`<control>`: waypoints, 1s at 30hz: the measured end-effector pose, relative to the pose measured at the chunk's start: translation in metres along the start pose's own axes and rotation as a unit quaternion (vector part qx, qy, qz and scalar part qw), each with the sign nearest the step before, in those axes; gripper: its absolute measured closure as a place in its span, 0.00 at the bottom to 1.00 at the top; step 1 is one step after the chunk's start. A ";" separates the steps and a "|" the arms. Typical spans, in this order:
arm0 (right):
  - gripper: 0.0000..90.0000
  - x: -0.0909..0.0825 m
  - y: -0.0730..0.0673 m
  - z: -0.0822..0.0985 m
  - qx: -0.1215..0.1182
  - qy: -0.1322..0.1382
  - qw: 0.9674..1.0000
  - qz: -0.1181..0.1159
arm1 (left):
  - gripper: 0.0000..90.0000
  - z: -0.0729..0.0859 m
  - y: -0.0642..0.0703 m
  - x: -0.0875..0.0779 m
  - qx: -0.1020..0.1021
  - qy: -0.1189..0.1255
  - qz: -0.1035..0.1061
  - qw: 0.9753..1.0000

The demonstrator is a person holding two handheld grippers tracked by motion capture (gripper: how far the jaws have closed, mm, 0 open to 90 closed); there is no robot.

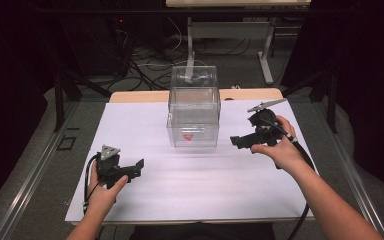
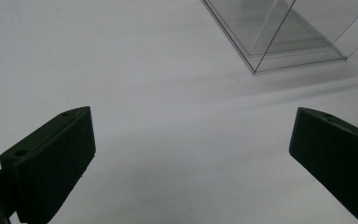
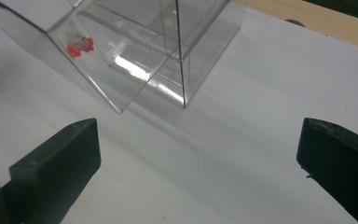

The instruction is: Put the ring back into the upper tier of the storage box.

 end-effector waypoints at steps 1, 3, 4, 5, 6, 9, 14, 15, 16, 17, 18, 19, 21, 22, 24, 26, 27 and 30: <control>0.00 0.000 0.001 0.003 -0.001 -0.002 1.000 0.002 | 0.01 0.000 0.000 0.000 0.000 0.000 0.000 1.000; 0.00 0.003 0.003 0.010 0.001 -0.001 1.000 0.002 | 0.01 0.000 0.000 0.000 0.000 0.000 0.000 1.000; 0.00 0.004 0.004 0.014 0.001 -0.003 1.000 0.004 | 0.01 0.000 0.000 0.000 0.000 -0.001 0.000 1.000; 0.00 0.005 0.004 0.018 0.003 -0.006 1.000 0.004 | 0.01 0.000 0.000 0.000 0.000 -0.001 0.000 1.000; 0.00 0.007 0.005 0.022 0.002 -0.004 1.000 0.004 | 0.01 0.000 0.000 0.000 0.000 -0.001 0.001 1.000; 0.00 0.013 0.007 0.034 0.004 -0.010 1.000 0.004 | 0.01 0.000 0.000 0.000 0.000 -0.001 0.000 1.000; 0.00 0.020 0.010 0.050 0.008 -0.011 1.000 0.007 | 0.01 0.000 0.000 0.000 -0.001 0.000 0.000 1.000; 0.00 0.021 0.010 0.053 0.010 -0.008 1.000 0.006 | 0.01 0.000 0.000 0.000 -0.001 0.000 0.001 1.000; 0.00 0.023 0.011 0.056 0.009 -0.009 1.000 0.006 | 0.01 0.000 0.000 0.000 -0.001 0.000 0.001 1.000; 0.00 0.024 0.012 0.058 0.011 -0.007 1.000 0.008 | 0.01 0.000 0.000 0.000 -0.001 0.000 0.000 1.000; 0.00 0.025 0.013 0.061 0.011 -0.007 1.000 0.006 | 0.01 0.000 0.000 0.000 -0.001 0.000 0.000 1.000; 0.00 0.026 0.014 0.064 0.017 -0.008 1.000 0.007 | 0.01 0.000 0.000 0.000 -0.001 0.001 0.000 1.000; 0.00 0.028 0.016 0.069 0.024 -0.005 1.000 0.006 | 0.01 0.000 0.000 0.001 -0.001 0.005 -0.003 1.000; 0.00 0.029 0.018 0.072 0.021 -0.001 1.000 0.008 | 0.01 0.000 0.000 0.001 -0.001 0.004 -0.002 1.000; 0.00 0.030 0.020 0.076 0.028 0.004 1.000 0.009 | 0.01 0.000 0.001 0.001 -0.001 0.004 -0.001 1.000; 0.00 0.030 0.023 0.080 0.032 0.006 0.999 0.013 | 0.01 0.000 0.001 0.001 -0.002 0.004 -0.001 1.000; 0.00 0.030 0.025 0.082 0.038 0.011 0.999 0.015 | 0.01 0.000 0.001 0.001 -0.003 0.004 -0.001 1.000; 0.00 0.031 0.030 0.086 0.041 0.017 0.999 0.022 | 0.01 0.000 0.000 0.001 -0.004 0.004 -0.001 1.000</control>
Point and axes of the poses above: each handheld gripper's, and its own axes: x roughly forward along the jaws, z roughly out of its underside, y roughly to its right, the point moved 8 cm from there along x, roughly forward along the jaws, and after that the axes turned 9 degrees about x, right-handed, at the moved point
